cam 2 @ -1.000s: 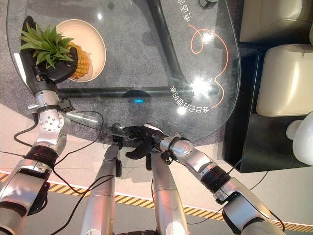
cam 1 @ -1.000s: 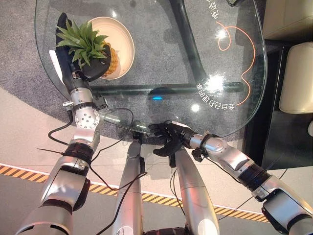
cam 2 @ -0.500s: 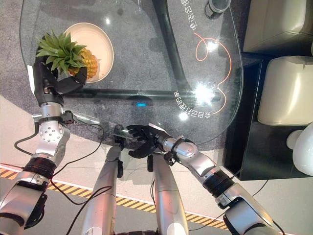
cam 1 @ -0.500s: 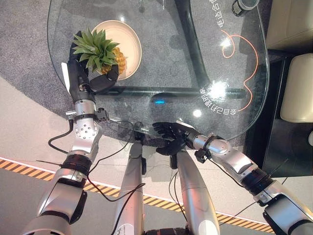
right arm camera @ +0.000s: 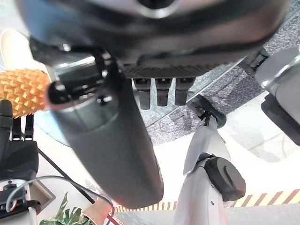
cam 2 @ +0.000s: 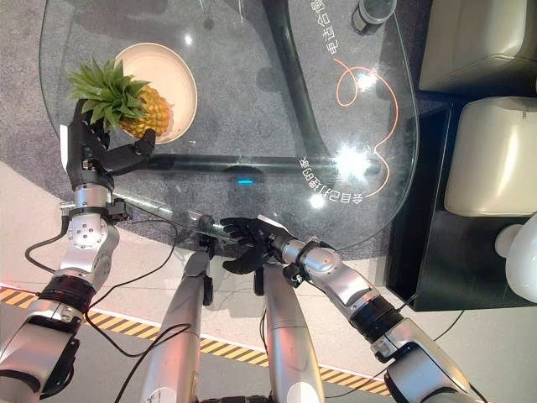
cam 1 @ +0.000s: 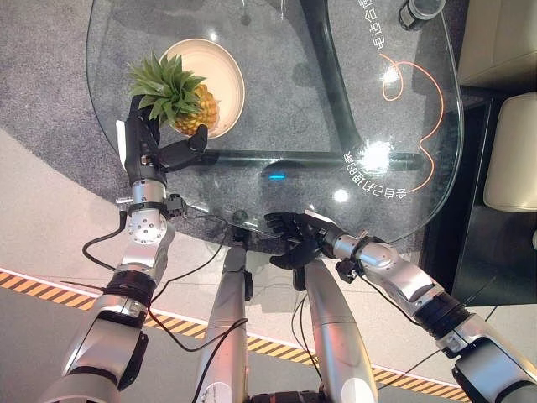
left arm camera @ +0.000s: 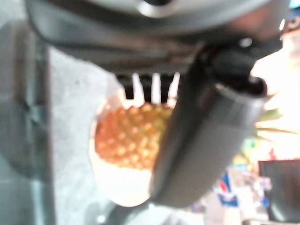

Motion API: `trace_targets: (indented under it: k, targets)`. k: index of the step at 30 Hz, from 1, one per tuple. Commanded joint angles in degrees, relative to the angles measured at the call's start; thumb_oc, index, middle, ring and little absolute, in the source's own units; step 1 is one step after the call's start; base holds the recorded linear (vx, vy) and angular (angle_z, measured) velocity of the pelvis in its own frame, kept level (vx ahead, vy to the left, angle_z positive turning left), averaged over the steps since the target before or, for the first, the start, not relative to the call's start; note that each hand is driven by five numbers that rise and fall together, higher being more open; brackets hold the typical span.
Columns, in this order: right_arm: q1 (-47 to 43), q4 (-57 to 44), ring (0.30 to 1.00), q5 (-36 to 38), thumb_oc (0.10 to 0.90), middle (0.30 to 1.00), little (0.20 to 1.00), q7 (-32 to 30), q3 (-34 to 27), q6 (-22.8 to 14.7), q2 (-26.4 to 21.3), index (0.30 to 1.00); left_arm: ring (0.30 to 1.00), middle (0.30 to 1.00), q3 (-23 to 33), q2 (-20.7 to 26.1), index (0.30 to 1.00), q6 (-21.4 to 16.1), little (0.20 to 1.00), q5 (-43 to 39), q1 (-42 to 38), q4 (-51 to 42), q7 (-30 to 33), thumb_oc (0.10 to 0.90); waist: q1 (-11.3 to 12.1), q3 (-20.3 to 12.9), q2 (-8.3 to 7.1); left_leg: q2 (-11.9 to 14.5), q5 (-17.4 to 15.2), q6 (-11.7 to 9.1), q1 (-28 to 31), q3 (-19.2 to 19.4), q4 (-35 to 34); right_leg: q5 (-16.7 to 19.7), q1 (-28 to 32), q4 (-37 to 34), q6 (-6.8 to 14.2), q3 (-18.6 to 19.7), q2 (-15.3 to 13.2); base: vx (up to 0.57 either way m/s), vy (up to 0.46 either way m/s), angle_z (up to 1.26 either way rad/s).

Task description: Pick up the fruit to the plate

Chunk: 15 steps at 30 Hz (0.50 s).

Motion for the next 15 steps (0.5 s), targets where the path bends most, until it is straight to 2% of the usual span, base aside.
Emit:
trace_targets:
  k: [1, 8, 15]
  targets:
    - [4.1, -8.3, 0.900, 0.7, 0.800, 0.900, 0.900, 1.6, -0.4, -3.0, -0.9, 0.900, 0.900, 0.900, 3.8, 0.9, 0.900, -2.8, 0.900, -3.2, 0.3, -3.8, -1.5, 0.800, -1.8, -1.5, 2.92, -3.0, -2.7, 0.6, -0.1, -1.3, 5.6, 1.7, 5.0, -6.5, 2.3, -2.6, -0.4, 0.00, 0.000, 0.00]
    - [5.1, -7.9, 0.900, -0.3, 0.800, 0.900, 0.900, 1.7, -0.6, -3.2, -0.4, 0.900, 0.900, 0.900, 5.0, -0.3, 0.900, -1.4, 0.900, -7.8, 3.7, -3.4, -2.0, 0.800, -1.5, -1.5, 2.98, -3.2, -2.9, 0.7, 2.4, -1.4, 5.0, 1.2, 7.8, -7.1, 2.1, -2.7, -0.4, 0.00, 0.000, 0.00]
    - [6.6, -6.6, 0.900, -1.6, 0.800, 0.900, 0.900, 2.1, -1.2, -3.5, 0.0, 0.900, 0.900, 0.900, 6.8, -2.0, 0.900, 0.6, 0.900, -13.8, 9.1, -2.6, -5.8, 0.800, -0.7, -1.5, 2.80, -3.0, -2.3, 0.8, 8.7, -2.0, 1.3, 1.2, 14.0, -10.1, 2.2, -2.9, -0.4, 0.00, -0.013, 0.01]
